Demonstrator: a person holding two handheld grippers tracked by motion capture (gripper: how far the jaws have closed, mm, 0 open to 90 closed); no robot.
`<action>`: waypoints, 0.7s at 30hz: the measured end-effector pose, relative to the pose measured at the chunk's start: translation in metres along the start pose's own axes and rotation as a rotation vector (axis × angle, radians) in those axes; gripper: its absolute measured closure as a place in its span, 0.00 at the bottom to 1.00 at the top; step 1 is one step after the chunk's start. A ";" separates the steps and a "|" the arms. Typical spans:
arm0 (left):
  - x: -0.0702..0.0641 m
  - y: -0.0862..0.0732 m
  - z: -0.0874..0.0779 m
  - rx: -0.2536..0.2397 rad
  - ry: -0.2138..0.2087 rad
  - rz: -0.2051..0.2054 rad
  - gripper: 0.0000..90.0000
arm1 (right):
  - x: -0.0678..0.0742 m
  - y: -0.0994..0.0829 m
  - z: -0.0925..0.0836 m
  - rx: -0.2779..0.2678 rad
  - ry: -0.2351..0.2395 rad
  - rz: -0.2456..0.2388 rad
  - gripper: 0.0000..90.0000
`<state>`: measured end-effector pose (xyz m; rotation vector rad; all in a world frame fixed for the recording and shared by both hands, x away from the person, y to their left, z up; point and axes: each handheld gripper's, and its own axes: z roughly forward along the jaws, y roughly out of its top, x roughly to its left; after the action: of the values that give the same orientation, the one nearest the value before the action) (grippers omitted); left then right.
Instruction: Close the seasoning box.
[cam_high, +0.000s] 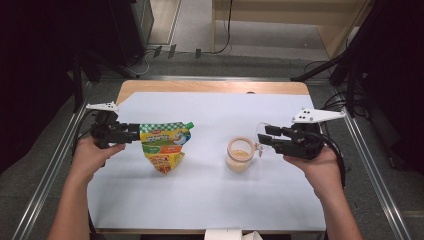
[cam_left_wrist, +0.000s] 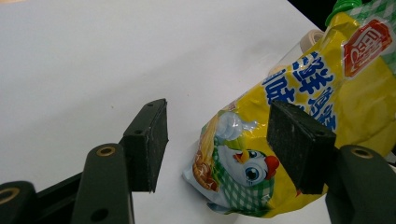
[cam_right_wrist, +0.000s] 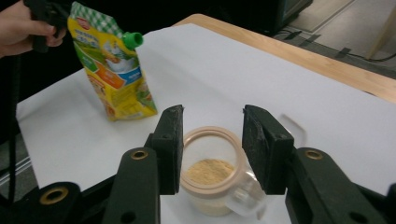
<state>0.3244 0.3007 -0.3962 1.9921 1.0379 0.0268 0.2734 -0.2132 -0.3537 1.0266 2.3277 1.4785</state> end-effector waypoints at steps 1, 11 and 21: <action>0.000 0.000 0.000 0.001 0.000 0.001 0.44 | -0.002 0.000 -0.002 0.000 -0.012 0.000 0.67; 0.000 0.000 0.000 0.004 0.000 0.000 0.43 | -0.026 -0.010 -0.017 -0.009 -0.079 0.047 0.87; 0.000 0.000 0.001 0.004 -0.001 0.001 0.43 | -0.044 -0.030 -0.002 0.040 -0.105 0.093 0.99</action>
<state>0.3247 0.3003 -0.3967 1.9962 1.0375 0.0240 0.2908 -0.2508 -0.3868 1.2079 2.2733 1.3798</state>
